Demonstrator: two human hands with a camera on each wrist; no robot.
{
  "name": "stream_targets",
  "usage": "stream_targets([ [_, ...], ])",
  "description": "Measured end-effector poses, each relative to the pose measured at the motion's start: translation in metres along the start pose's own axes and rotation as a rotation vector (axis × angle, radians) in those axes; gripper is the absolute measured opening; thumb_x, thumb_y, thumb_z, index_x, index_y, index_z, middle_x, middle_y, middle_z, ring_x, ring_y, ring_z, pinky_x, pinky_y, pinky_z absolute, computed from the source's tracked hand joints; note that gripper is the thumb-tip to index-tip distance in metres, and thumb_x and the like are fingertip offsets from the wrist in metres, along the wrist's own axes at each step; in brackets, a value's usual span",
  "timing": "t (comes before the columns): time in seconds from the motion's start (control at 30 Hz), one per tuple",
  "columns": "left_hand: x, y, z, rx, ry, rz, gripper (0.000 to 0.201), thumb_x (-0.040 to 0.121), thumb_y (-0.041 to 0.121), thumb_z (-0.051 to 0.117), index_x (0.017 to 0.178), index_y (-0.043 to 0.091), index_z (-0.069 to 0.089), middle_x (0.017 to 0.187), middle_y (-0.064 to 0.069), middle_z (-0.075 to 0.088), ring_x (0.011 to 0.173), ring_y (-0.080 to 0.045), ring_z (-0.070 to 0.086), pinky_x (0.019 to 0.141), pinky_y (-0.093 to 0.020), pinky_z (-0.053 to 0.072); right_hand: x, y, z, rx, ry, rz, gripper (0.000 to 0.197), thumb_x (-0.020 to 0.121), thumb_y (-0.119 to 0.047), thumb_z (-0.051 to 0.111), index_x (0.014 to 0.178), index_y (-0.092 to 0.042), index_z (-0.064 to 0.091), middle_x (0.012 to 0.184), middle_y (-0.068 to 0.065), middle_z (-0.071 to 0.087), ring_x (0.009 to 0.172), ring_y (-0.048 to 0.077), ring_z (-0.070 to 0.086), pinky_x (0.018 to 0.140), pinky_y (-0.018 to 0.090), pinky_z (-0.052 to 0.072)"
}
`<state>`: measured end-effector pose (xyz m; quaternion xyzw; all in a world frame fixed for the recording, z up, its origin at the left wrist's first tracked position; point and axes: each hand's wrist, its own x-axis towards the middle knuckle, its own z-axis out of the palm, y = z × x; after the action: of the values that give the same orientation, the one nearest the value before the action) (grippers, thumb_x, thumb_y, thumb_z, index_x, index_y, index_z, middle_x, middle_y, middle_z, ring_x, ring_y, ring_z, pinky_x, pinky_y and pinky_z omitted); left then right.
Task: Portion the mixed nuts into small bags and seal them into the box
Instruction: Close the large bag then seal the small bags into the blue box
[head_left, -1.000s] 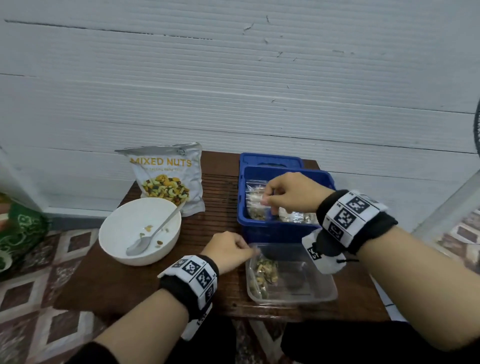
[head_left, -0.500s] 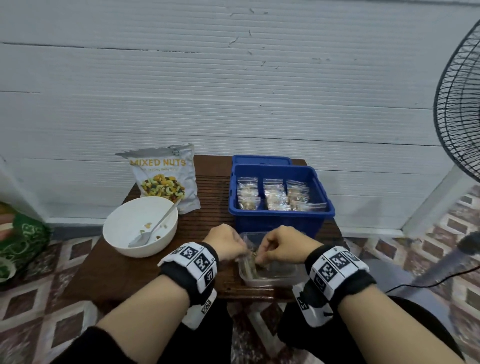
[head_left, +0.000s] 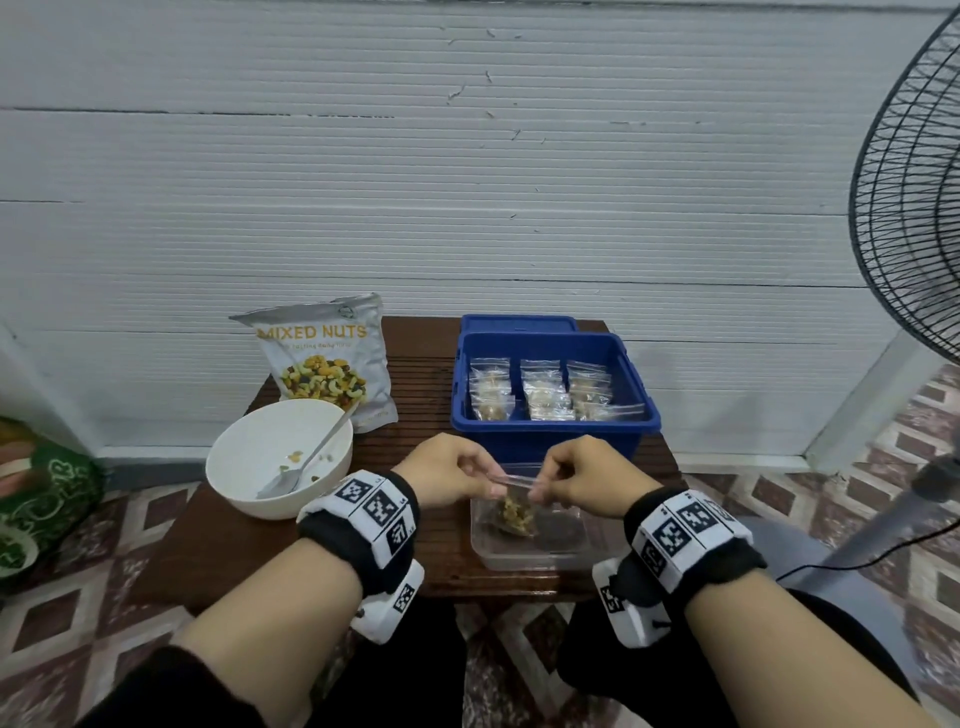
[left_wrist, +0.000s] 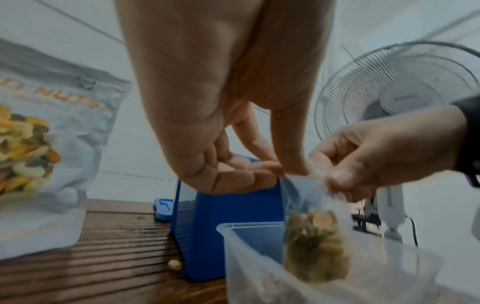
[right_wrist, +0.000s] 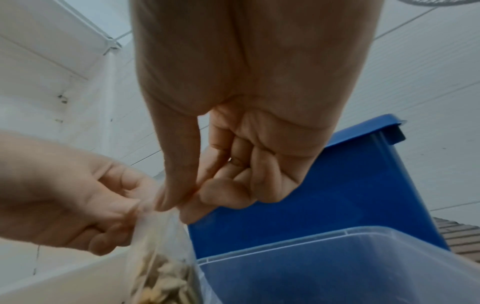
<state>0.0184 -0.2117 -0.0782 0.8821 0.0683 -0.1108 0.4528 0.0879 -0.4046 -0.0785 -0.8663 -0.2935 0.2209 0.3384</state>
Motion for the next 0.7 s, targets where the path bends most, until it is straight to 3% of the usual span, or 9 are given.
stream_targets([
  [0.07,0.002,-0.001,0.000,0.079,0.055,0.046,0.016,0.077,0.025,0.078,0.072,0.036,0.068,0.078,0.013,0.066,0.079,-0.005,0.060,0.082,-0.025,0.049,0.000,0.002,-0.002,0.067,0.038,0.001,0.020,0.073,-0.022,0.082,0.064,-0.021,0.064,0.063,-0.007,0.067,0.060,-0.002,0.059,0.062,0.017,0.049],
  [0.13,0.002,0.001,0.002,0.098,0.088,0.071,0.014,0.078,0.024,0.077,0.074,0.033,0.068,0.082,0.013,0.067,0.084,-0.003,0.061,0.079,-0.018,0.046,0.001,0.003,-0.002,0.090,0.079,-0.001,0.020,0.072,-0.021,0.083,0.065,-0.019,0.064,0.067,-0.004,0.069,0.062,-0.001,0.061,0.061,0.015,0.050],
  [0.23,0.001,0.004,0.003,0.120,0.113,0.085,0.010,0.079,0.024,0.076,0.076,0.030,0.069,0.079,0.016,0.065,0.078,0.004,0.058,0.068,-0.007,0.040,0.001,0.004,-0.001,0.122,0.096,-0.013,0.020,0.073,-0.017,0.082,0.066,-0.015,0.062,0.066,-0.005,0.069,0.061,-0.004,0.062,0.058,0.011,0.047],
  [0.33,0.003,0.006,0.005,0.122,0.129,0.081,0.010,0.079,0.022,0.077,0.075,0.026,0.069,0.075,0.018,0.063,0.069,0.007,0.055,0.060,-0.003,0.039,0.002,0.004,-0.001,0.107,0.105,-0.027,0.020,0.074,-0.016,0.080,0.068,-0.013,0.062,0.068,-0.001,0.070,0.066,0.005,0.065,0.066,0.021,0.054],
  [0.47,0.004,0.006,0.008,0.118,0.154,0.117,0.008,0.080,0.023,0.076,0.078,0.024,0.068,0.076,0.015,0.062,0.068,0.003,0.054,0.058,-0.002,0.039,0.003,0.005,-0.001,0.078,0.109,-0.062,0.021,0.075,-0.017,0.080,0.065,-0.017,0.061,0.067,-0.005,0.067,0.063,0.001,0.059,0.062,0.014,0.048],
  [0.6,0.003,0.005,0.012,0.100,0.139,0.170,0.008,0.079,0.023,0.077,0.081,0.024,0.070,0.078,0.009,0.064,0.071,-0.002,0.054,0.061,-0.005,0.042,0.004,0.006,-0.001,0.072,0.097,-0.080,0.022,0.074,-0.018,0.080,0.064,-0.023,0.061,0.070,-0.002,0.067,0.067,0.008,0.059,0.065,0.020,0.049],
  [0.7,0.004,0.005,0.015,0.132,0.147,0.199,0.012,0.080,0.020,0.076,0.076,0.026,0.067,0.078,0.010,0.062,0.074,-0.006,0.055,0.063,-0.008,0.042,0.005,0.006,-0.001,0.072,0.088,-0.095,0.020,0.076,-0.018,0.079,0.066,-0.024,0.063,0.069,-0.007,0.064,0.065,0.002,0.057,0.061,0.012,0.045],
])
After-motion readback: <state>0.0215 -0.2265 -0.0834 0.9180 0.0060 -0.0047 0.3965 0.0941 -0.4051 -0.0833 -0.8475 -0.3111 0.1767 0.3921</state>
